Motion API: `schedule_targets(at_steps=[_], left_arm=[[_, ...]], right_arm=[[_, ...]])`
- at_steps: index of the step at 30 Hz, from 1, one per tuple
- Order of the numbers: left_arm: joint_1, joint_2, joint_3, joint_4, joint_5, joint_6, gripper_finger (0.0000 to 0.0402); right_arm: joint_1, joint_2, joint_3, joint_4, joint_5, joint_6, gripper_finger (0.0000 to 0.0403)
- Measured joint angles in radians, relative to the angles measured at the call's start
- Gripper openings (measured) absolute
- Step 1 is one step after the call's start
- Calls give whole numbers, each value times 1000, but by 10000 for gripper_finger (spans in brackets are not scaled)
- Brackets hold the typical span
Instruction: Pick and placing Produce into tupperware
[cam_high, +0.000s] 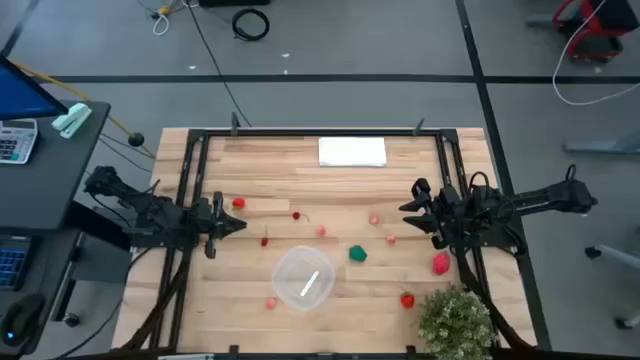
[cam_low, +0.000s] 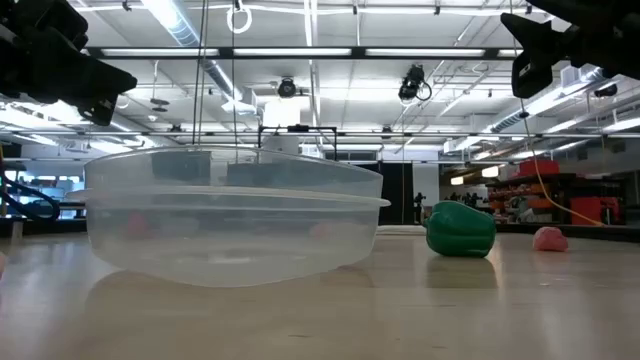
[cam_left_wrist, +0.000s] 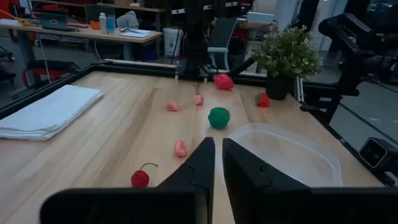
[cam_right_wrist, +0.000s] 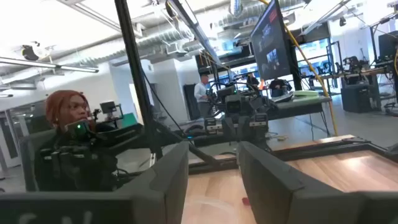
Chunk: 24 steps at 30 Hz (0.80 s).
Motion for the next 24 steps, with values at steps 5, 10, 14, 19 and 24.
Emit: schedule_targets(at_steps=[5, 10, 14, 19, 24], left_arm=[[0, 0, 0, 0, 0, 0, 37], [0, 0, 0, 0, 0, -1, 30], [0, 0, 0, 0, 0, -1, 28], [0, 0, 0, 0, 0, -1, 36], [0, 0, 0, 0, 0, 0, 40]], right_arm=[[0, 0, 0, 0, 0, 0, 151], [0, 0, 0, 0, 0, 0, 151], [0, 0, 0, 0, 0, 0, 151], [0, 0, 0, 0, 0, 0, 151], [0, 0, 0, 0, 0, 0, 151]])
